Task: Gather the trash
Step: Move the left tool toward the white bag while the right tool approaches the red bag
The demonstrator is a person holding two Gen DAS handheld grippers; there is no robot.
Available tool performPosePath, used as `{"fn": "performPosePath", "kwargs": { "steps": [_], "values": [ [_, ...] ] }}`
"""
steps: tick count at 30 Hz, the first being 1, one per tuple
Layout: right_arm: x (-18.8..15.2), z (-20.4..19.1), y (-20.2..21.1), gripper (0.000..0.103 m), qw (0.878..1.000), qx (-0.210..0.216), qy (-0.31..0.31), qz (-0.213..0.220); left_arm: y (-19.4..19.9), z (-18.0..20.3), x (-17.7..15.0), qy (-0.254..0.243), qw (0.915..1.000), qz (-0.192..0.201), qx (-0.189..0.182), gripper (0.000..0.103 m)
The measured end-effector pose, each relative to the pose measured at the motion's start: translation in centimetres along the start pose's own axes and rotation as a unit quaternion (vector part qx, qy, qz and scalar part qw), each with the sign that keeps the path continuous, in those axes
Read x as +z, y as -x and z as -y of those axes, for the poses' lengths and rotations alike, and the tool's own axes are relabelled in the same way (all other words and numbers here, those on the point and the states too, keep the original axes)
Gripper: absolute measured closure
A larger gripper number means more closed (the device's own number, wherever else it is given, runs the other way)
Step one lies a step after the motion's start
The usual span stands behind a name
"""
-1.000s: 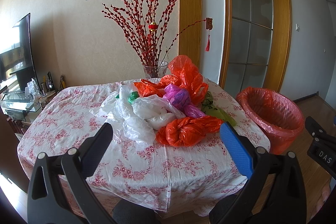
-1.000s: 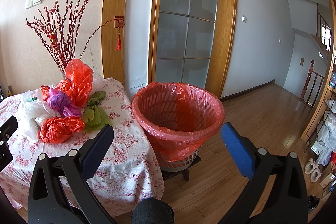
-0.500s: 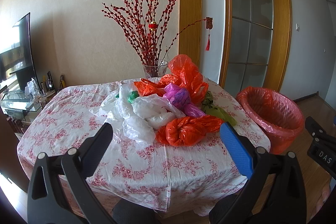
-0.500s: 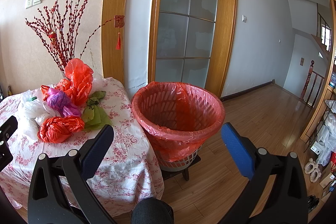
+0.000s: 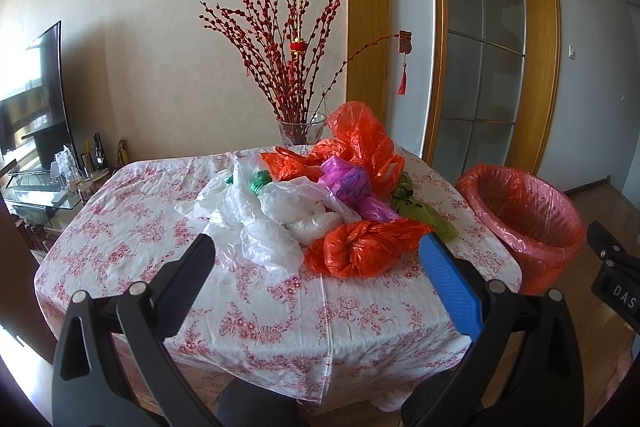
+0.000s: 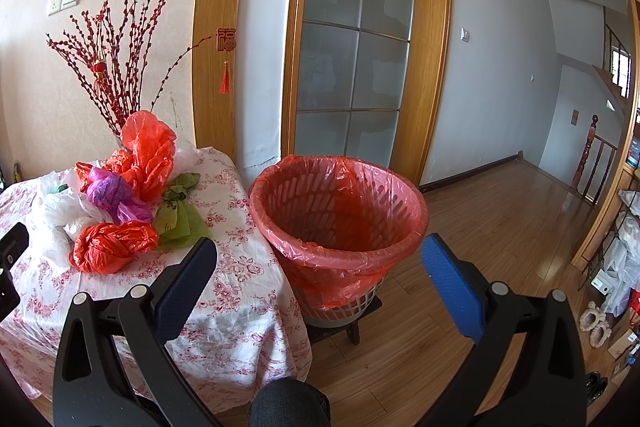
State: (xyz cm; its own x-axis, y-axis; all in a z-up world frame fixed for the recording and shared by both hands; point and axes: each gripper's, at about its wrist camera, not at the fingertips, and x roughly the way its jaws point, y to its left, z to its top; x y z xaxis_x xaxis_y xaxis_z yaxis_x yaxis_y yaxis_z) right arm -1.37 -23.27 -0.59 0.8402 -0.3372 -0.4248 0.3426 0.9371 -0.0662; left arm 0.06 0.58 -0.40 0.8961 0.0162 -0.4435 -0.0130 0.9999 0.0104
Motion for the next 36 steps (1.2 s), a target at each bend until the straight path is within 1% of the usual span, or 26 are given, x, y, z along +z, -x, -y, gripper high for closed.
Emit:
{"fn": "performPosePath", "kwargs": {
  "steps": [3, 6, 10, 15, 18, 22, 25, 28, 32, 36],
  "values": [
    [0.2, -0.1, -0.4, 0.002, 1.0, 0.006, 0.001, 0.0, -0.3, -0.9, -0.4, 0.006, 0.9997, 0.0, 0.023, 0.004],
    [0.5, -0.9, -0.9, 0.002, 1.0, 0.023, 0.0, -0.002, -1.0, -2.9, -0.2, 0.022, 0.9985, -0.004, 0.049, 0.004],
    [1.0, -3.1, -1.8, 0.002, 0.997, 0.074, -0.001, -0.011, -1.6, -6.2, -0.3, 0.047, 0.9949, -0.008, 0.089, 0.004],
    [1.0, -7.8, -3.0, 0.002, 0.989, 0.143, 0.026, -0.018, -2.2, -9.4, -0.5, 0.072, 0.9899, -0.012, 0.121, 0.004],
    [0.6, -11.2, -3.8, 0.009, 0.982, 0.177, 0.054, -0.023, -2.3, -10.8, -0.6, 0.083, 0.9877, -0.015, 0.132, 0.004],
    [0.0, -14.9, -5.2, 0.011, 0.974, 0.211, 0.075, -0.035, -2.6, -12.1, -0.8, 0.093, 0.9854, -0.019, 0.142, 0.004],
    [-0.6, -16.9, -6.2, 0.011, 0.972, 0.214, 0.09, -0.042, -2.8, -12.8, -1.2, 0.098, 0.9843, -0.024, 0.145, 0.004],
    [-1.5, -18.3, -7.1, 0.011, 0.972, 0.204, 0.105, -0.046, -3.2, -13.4, -1.5, 0.101, 0.9837, -0.03, 0.146, 0.004],
    [-2.4, -19.5, -7.9, 0.01, 0.971, 0.198, 0.122, -0.059, -3.8, -13.6, -1.8, 0.104, 0.9831, -0.039, 0.146, 0.004],
    [-2.9, -20.0, -8.4, 0.007, 0.97, 0.197, 0.133, -0.06, -4.2, -13.6, -1.9, 0.105, 0.9833, -0.044, 0.143, 0.004]
  ]
}}
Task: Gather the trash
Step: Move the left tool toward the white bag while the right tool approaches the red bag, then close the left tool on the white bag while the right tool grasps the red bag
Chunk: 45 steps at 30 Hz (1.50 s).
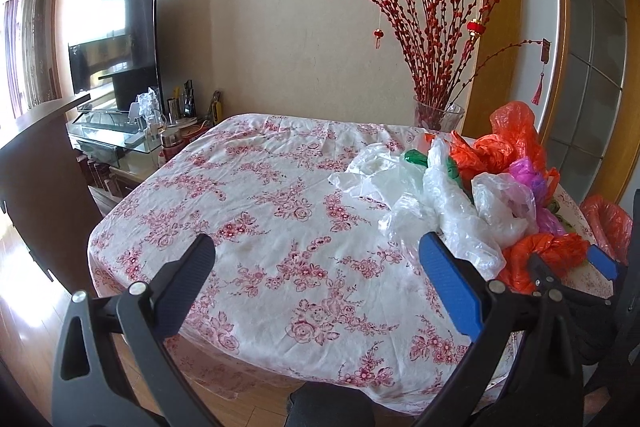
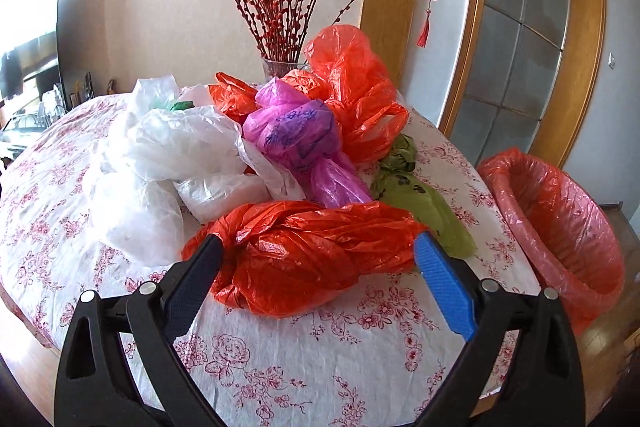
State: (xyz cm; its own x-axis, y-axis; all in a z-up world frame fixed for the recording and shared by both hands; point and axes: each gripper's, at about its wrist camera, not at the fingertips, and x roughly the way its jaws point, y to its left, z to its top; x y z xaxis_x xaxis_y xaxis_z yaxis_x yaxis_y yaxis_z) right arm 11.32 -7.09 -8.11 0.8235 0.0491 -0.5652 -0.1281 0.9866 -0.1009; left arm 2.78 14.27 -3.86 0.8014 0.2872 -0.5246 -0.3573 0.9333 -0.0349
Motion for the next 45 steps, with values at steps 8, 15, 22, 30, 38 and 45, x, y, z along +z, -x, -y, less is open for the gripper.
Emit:
{"fn": "performPosePath", "kwargs": {
  "steps": [8, 15, 22, 30, 38, 45],
  "values": [
    [-0.2, 0.1, -1.3, 0.022, 0.998, 0.052, -0.015, -0.022, -0.3, 0.3, -0.2, -0.002, 1.0, -0.003, -0.006, 0.004],
    [0.0, 0.2, -0.2, 0.058, 0.997, 0.072, -0.012, -0.01, -0.2, 1.0, 0.0, -0.008, 0.9998, 0.001, -0.018, 0.004],
    [0.7, 2.2, 1.3, 0.063, 0.998, 0.06, -0.024, 0.008, -0.1, 2.9, 0.5, -0.024, 0.9986, 0.005, -0.047, 0.004],
    [1.0, 5.2, 3.0, 0.063, 0.999, 0.029, -0.036, 0.026, -1.8, 6.8, 0.3, -0.053, 0.9934, -0.019, -0.1, 0.032],
    [0.2, 7.4, 3.2, 0.063, 0.998, 0.009, -0.052, 0.021, -4.9, 9.1, -0.8, -0.065, 0.9864, -0.077, -0.13, 0.055],
    [0.0, 8.2, 3.1, 0.063, 0.998, 0.005, -0.057, 0.02, -6.0, 10.1, -1.1, -0.073, 0.9818, -0.095, -0.148, 0.093]
  ]
}}
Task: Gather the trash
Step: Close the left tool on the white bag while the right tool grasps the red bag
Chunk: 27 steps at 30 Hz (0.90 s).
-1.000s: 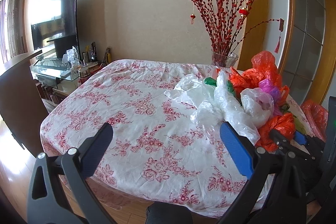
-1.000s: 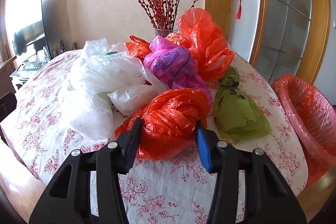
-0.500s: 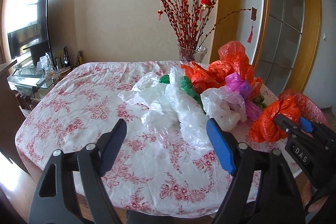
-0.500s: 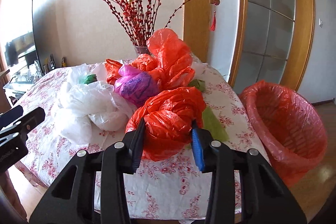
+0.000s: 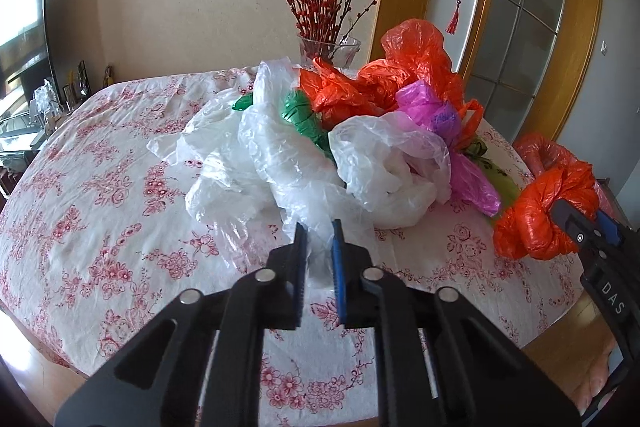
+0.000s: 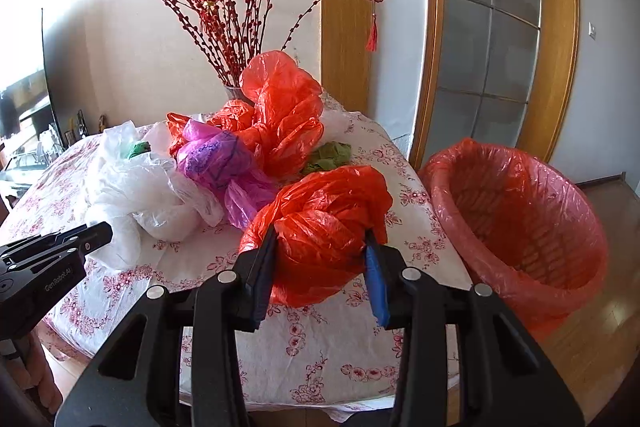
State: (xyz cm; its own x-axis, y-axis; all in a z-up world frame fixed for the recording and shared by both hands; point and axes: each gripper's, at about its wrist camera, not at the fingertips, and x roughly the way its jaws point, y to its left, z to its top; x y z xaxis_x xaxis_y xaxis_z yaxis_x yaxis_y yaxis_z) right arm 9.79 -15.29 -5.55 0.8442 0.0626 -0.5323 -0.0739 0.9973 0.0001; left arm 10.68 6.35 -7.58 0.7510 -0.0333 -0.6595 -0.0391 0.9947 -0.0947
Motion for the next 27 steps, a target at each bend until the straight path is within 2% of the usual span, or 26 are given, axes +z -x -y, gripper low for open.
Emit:
{"fn": "performPosePath", "kwargs": {
  "steps": [4, 16, 22, 27],
  "values": [
    [0.2, 0.4, 0.5, 0.063, 1.0, 0.0, 0.001, 0.008, 1.4, -0.4, 0.5, -0.01, 0.9998, 0.017, 0.0, 0.097],
    [1.9, 1.6, 1.2, 0.063, 0.999, 0.002, -0.007, 0.032, 5.4, -1.8, 5.1, -0.019, 0.997, 0.074, 0.012, 0.097],
    [3.1, 3.8, 1.9, 0.063, 0.999, -0.013, -0.019, 0.046, 6.6, 1.3, 6.7, -0.047, 0.9945, 0.092, -0.017, 0.097],
    [3.7, 7.0, 2.7, 0.063, 0.997, -0.041, -0.035, 0.054, 6.7, 5.2, 7.6, -0.07, 0.9913, 0.093, -0.062, 0.097]
  ]
}}
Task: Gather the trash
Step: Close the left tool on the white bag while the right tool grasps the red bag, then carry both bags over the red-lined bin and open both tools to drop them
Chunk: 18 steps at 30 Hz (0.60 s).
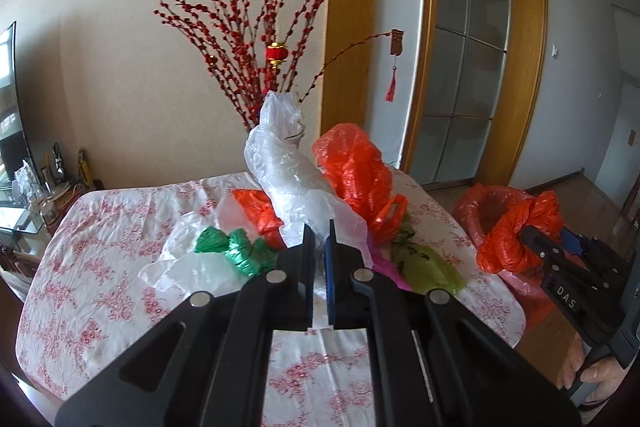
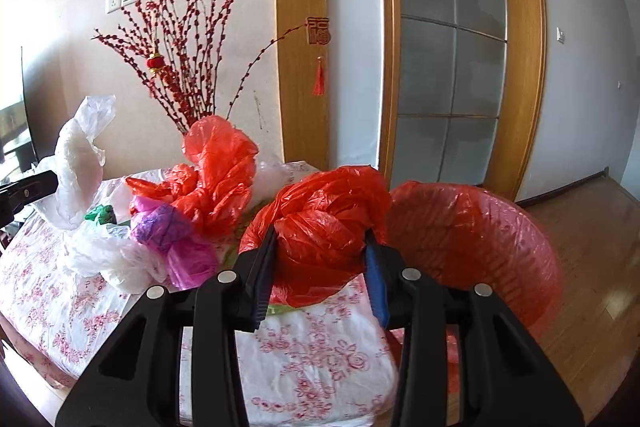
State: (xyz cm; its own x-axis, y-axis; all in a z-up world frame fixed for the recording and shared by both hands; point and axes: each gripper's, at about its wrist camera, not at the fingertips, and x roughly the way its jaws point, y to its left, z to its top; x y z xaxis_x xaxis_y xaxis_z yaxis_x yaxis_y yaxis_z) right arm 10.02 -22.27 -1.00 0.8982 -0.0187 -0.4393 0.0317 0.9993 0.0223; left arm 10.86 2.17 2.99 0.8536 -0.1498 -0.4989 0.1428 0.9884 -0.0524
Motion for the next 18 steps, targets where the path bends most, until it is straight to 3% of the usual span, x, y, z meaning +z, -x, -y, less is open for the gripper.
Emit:
{"fn": "performPosePath", "kwargs": {
  "steps": [18],
  "values": [
    [1.3, 12.4, -0.4, 0.063, 0.992, -0.101, -0.075, 0.005, -6.4, 14.3, 1.6, -0.051, 0.9863, -0.022, -0.155, 0.097]
  ]
}}
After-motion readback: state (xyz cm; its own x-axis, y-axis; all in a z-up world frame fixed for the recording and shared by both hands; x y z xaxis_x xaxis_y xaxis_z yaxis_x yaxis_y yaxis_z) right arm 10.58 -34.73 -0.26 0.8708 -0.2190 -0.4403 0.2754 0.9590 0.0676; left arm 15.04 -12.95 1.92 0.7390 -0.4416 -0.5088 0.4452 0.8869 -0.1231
